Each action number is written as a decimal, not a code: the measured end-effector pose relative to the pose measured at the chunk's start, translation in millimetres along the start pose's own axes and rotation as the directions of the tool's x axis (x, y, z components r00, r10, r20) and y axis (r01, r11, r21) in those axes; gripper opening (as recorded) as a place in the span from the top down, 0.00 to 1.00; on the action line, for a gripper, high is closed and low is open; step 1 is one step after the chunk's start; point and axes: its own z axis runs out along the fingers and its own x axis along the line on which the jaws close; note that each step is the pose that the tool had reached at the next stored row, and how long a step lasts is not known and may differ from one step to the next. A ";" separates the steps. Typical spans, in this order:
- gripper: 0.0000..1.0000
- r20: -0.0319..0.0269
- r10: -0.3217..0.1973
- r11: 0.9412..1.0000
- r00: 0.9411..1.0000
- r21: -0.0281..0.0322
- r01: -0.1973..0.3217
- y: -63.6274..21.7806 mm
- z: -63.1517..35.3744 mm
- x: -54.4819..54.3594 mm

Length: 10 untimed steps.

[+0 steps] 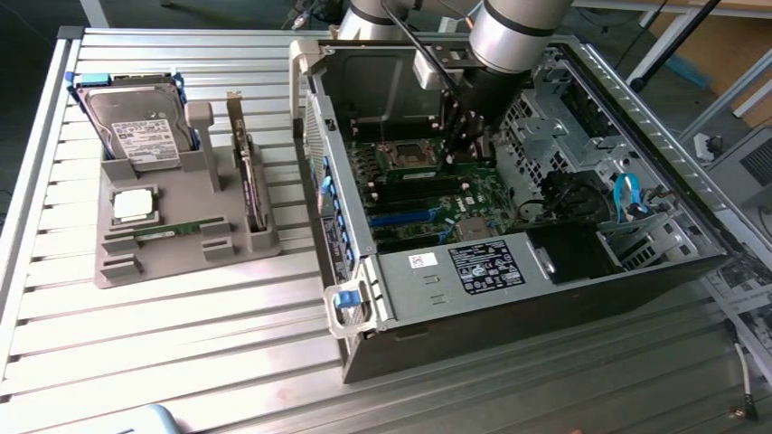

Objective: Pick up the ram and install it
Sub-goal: 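Insert the ram into the slot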

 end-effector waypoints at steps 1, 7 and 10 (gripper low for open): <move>0.88 0.000 0.000 1.000 1.000 0.000 0.000 0.0 0.2 0.0; 0.88 0.000 0.000 1.000 1.000 0.002 0.000 -0.2 6.8 0.1; 0.88 0.000 0.000 1.000 1.000 0.002 0.000 -0.3 10.8 0.1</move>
